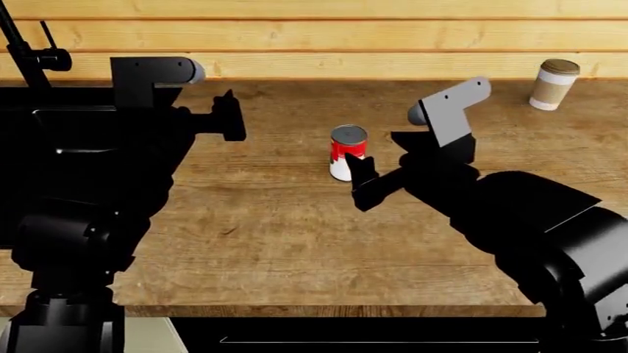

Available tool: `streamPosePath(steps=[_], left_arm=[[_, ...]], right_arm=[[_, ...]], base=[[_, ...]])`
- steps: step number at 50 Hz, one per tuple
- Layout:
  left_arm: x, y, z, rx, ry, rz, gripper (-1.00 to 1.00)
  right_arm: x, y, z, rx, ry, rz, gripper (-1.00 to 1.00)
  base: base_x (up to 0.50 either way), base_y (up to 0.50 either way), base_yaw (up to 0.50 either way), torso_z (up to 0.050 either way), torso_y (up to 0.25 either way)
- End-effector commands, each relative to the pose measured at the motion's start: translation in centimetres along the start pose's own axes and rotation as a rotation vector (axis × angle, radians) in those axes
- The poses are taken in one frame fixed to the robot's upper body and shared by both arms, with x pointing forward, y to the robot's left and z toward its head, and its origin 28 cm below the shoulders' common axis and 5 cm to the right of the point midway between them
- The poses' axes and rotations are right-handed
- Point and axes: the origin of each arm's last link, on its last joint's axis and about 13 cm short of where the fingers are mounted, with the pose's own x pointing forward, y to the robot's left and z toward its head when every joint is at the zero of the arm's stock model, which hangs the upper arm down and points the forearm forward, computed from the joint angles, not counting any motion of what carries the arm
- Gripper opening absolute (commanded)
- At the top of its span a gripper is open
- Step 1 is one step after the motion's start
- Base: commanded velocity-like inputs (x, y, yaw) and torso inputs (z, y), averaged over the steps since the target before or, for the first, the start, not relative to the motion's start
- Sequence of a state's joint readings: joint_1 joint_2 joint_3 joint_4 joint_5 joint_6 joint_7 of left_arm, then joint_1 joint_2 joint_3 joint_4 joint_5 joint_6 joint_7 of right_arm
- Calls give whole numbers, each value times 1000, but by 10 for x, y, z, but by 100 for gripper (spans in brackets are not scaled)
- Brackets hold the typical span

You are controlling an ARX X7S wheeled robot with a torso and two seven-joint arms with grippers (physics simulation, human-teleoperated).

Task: Pick the cans from the counter and place them in their designated side in the cabinet.

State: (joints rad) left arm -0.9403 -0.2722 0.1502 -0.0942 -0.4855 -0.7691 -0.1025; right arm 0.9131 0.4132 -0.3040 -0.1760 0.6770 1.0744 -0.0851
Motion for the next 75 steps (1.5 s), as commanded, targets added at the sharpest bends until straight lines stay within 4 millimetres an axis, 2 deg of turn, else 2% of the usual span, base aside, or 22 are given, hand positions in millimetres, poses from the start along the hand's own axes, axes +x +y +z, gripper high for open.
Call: streamPosePath(steps=[1, 11, 49, 75], left_arm=[[0, 0, 0, -5, 3, 1, 100], [1, -1, 0, -4, 2, 6, 100], [2, -1, 1, -5, -2, -3, 100], [4, 0, -1, -6, -4, 7, 100]], right_arm=[[8, -3, -6, 31, -8, -10, 100], [17, -8, -17, 61, 17, -20, 100], [34, -6, -19, 101, 4, 33, 100], [62, -6, -21, 152, -18, 77, 100]], base=[[0, 0, 0, 0, 0], [0, 0, 0, 0, 0], [0, 0, 0, 0, 0], [0, 0, 0, 0, 0]])
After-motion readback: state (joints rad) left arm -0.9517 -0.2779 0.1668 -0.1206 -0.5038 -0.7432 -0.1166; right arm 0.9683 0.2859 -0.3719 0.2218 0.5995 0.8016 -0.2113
